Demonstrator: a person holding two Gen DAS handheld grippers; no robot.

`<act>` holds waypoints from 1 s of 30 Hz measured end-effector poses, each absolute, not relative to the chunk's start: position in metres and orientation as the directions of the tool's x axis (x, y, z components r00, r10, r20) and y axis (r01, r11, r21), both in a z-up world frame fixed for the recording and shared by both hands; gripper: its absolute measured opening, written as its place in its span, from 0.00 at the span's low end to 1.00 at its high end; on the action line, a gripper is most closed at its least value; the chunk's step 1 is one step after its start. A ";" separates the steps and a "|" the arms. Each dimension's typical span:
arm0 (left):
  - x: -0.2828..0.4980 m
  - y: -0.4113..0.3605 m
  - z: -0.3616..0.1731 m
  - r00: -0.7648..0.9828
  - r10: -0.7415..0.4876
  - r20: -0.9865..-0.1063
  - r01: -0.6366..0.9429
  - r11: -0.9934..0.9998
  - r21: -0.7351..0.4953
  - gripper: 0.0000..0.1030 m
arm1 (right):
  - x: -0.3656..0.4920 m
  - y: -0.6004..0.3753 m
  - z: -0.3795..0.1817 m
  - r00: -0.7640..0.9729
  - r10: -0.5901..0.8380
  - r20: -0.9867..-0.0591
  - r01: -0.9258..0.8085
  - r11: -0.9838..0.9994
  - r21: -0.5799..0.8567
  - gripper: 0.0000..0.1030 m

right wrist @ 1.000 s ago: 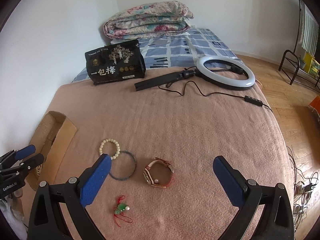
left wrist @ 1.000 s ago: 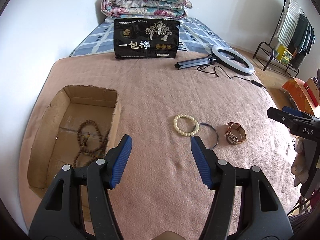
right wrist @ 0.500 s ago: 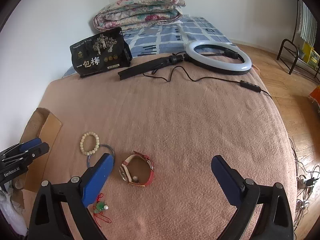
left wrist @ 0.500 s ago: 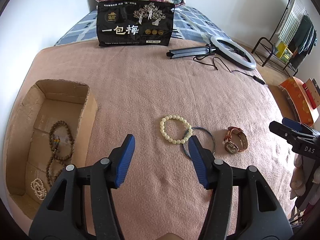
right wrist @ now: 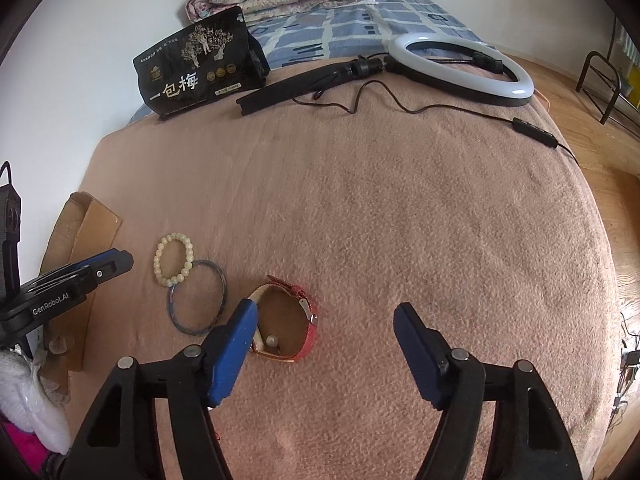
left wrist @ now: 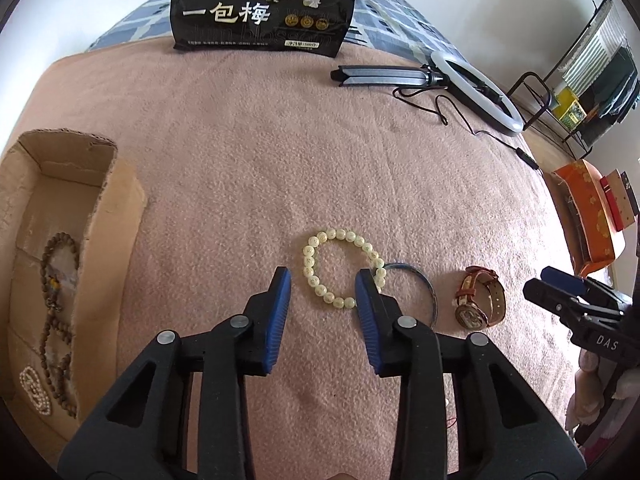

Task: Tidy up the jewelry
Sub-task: 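Close the left gripper on the cream bracelet while the right gripper closes on the watch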

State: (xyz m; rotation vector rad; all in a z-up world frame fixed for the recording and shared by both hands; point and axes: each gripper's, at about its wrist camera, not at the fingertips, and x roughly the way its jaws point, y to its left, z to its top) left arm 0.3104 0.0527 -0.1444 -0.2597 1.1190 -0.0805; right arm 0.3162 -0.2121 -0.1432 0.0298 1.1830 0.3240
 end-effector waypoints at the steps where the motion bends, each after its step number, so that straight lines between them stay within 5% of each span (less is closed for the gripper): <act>1: 0.312 0.053 -0.147 0.432 -0.197 -0.880 -0.069 0.966 -0.250 0.31 | 0.317 -0.212 -0.145 0.331 0.266 -0.906 -0.235 0.952 0.194 0.64; 23: 0.340 0.054 -0.185 0.367 -0.204 -0.908 -0.117 0.958 -0.263 0.19 | 0.325 -0.197 -0.175 0.242 0.279 -0.929 -0.234 0.946 0.223 0.40; 30: 0.342 0.057 -0.189 0.374 -0.189 -0.908 -0.126 0.959 -0.252 0.08 | 0.328 -0.196 -0.183 0.225 0.261 -0.939 -0.228 0.951 0.210 0.33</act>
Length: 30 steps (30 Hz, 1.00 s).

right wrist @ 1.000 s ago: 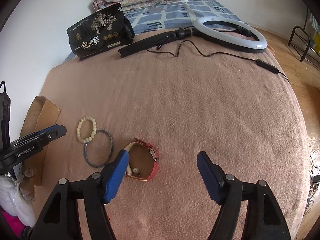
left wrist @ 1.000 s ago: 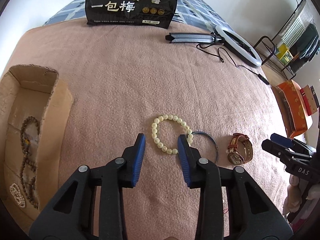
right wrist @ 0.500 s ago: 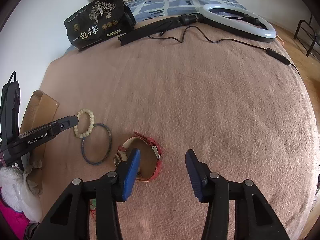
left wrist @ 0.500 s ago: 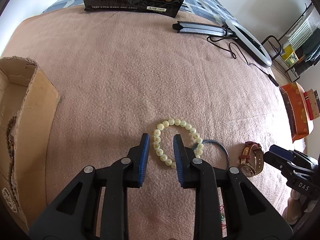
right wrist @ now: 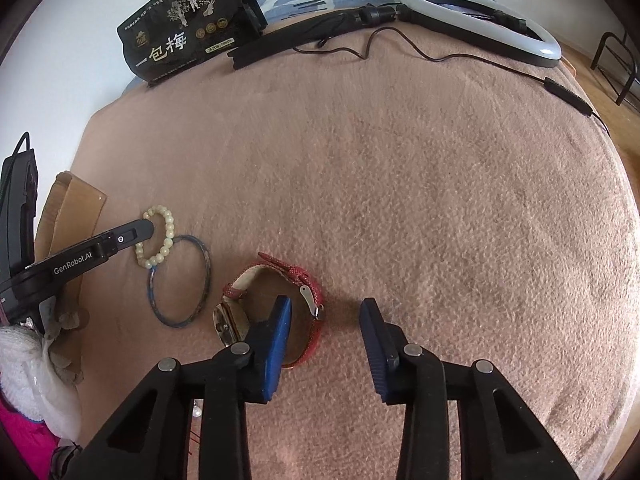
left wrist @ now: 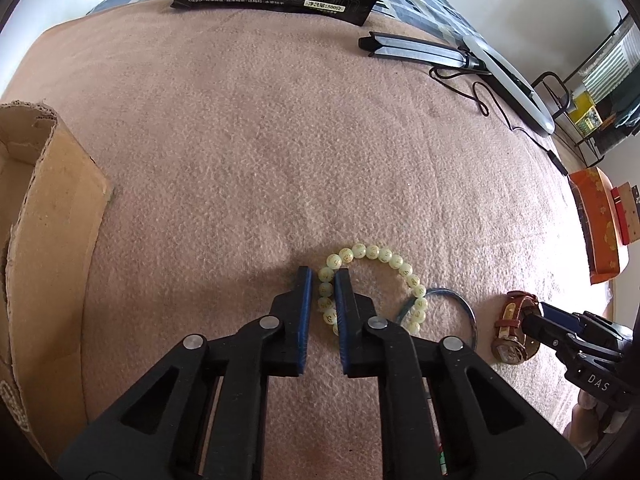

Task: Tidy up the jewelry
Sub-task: 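Close the left gripper on the cream bracelet while the right gripper closes on the watch, then lift the cream bracelet with the left tool toward the box while the right tool holds the watch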

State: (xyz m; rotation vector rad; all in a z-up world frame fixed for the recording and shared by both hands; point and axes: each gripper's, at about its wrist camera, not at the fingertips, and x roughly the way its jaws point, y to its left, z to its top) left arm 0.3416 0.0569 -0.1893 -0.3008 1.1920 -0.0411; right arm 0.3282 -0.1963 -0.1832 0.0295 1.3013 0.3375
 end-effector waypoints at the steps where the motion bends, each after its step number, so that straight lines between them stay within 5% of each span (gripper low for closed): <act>1: 0.342 0.057 -0.190 0.375 -0.189 -0.907 -0.128 0.959 -0.253 0.08 | 0.329 -0.196 -0.184 0.224 0.258 -0.940 -0.227 0.952 0.207 0.32; 14: 0.340 0.057 -0.186 0.392 -0.175 -0.903 -0.126 0.962 -0.242 0.05 | 0.325 -0.191 -0.185 0.232 0.252 -0.940 -0.248 0.949 0.193 0.05; 30: 0.321 0.048 -0.151 0.438 -0.191 -0.879 -0.073 0.966 -0.247 0.05 | 0.317 -0.193 -0.162 0.296 0.234 -0.926 -0.256 0.954 0.159 0.05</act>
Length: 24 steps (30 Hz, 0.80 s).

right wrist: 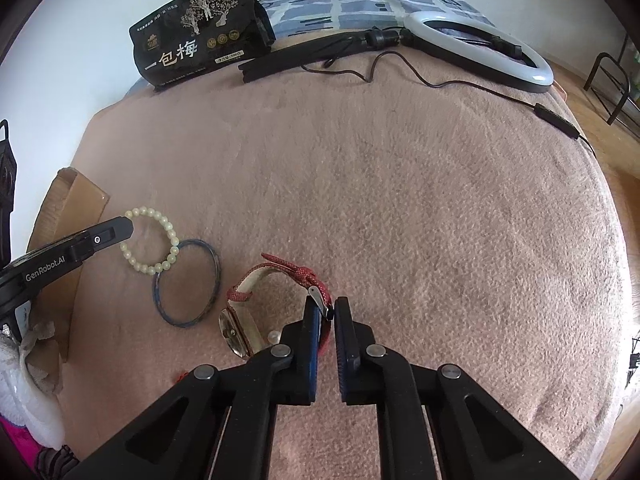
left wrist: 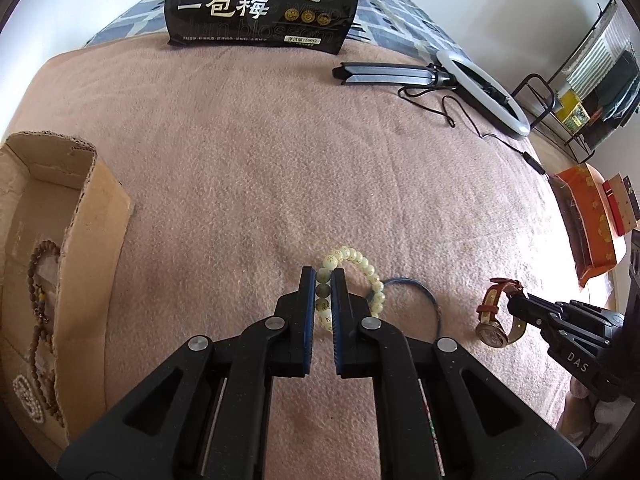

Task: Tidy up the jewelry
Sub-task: 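Lift the cream bracelet with the left tool toward the box while the right tool holds the watch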

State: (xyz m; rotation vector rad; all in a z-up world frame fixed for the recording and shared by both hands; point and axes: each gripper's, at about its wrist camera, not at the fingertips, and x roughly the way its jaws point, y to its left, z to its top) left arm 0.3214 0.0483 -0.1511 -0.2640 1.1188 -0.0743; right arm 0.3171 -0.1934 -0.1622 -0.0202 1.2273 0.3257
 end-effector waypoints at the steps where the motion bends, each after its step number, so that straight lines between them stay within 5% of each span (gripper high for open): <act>1: 0.320 0.048 -0.148 0.441 -0.193 -0.877 -0.070 0.966 -0.247 0.05 | 0.316 -0.194 -0.161 0.300 0.234 -0.925 -0.257 0.953 0.158 0.05; 24: 0.269 0.062 -0.087 0.525 -0.205 -0.826 -0.041 0.963 -0.265 0.05 | 0.289 -0.168 -0.108 0.390 0.252 -0.886 -0.297 0.945 0.138 0.05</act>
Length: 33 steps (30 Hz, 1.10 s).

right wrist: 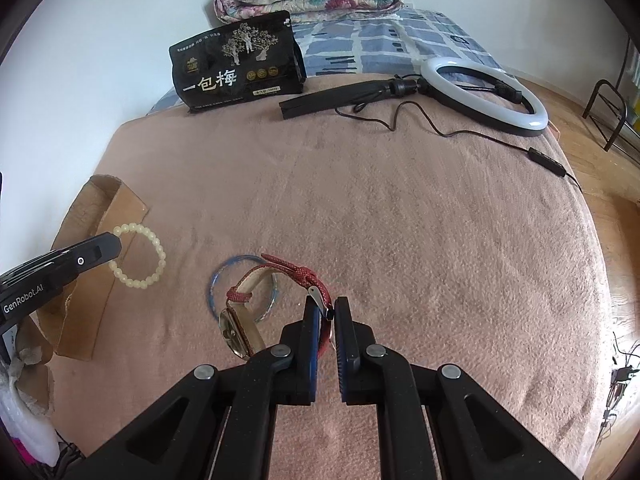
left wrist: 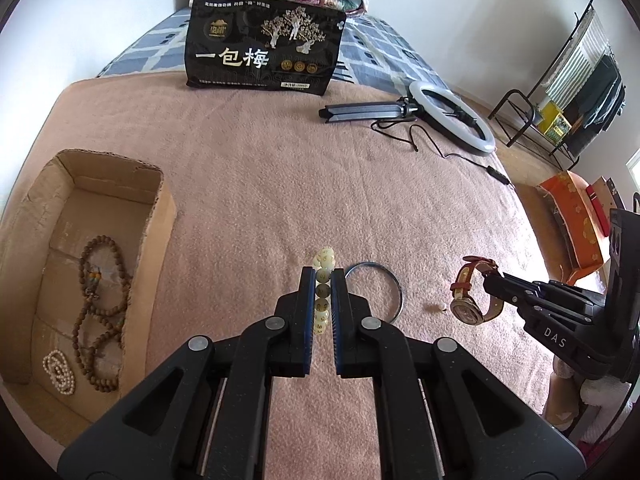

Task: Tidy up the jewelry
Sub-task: 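Lift the cream bracelet with the left tool toward the box while the right tool holds the watch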

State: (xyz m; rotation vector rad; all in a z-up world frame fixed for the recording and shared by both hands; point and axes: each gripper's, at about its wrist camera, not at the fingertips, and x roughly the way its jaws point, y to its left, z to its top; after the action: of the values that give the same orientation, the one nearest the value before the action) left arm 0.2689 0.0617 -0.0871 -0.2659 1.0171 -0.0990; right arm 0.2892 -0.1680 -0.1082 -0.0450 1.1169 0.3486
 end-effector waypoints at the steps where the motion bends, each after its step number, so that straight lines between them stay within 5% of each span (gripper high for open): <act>1: 0.266 0.064 -0.084 0.529 -0.205 -0.824 -0.041 0.963 -0.266 0.05 | 0.287 -0.166 -0.105 0.397 0.253 -0.882 -0.301 0.944 0.136 0.05; 33: 0.175 0.192 -0.043 0.640 -0.087 -0.763 -0.213 0.935 -0.285 0.05 | 0.244 -0.057 -0.071 0.399 0.378 -0.835 -0.446 0.876 0.183 0.05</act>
State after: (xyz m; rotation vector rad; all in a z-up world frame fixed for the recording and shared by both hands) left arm 0.1752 0.1920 -0.0426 -0.3680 0.8784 0.0736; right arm 0.2436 -0.0575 -0.0706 -0.0737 1.0360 0.5224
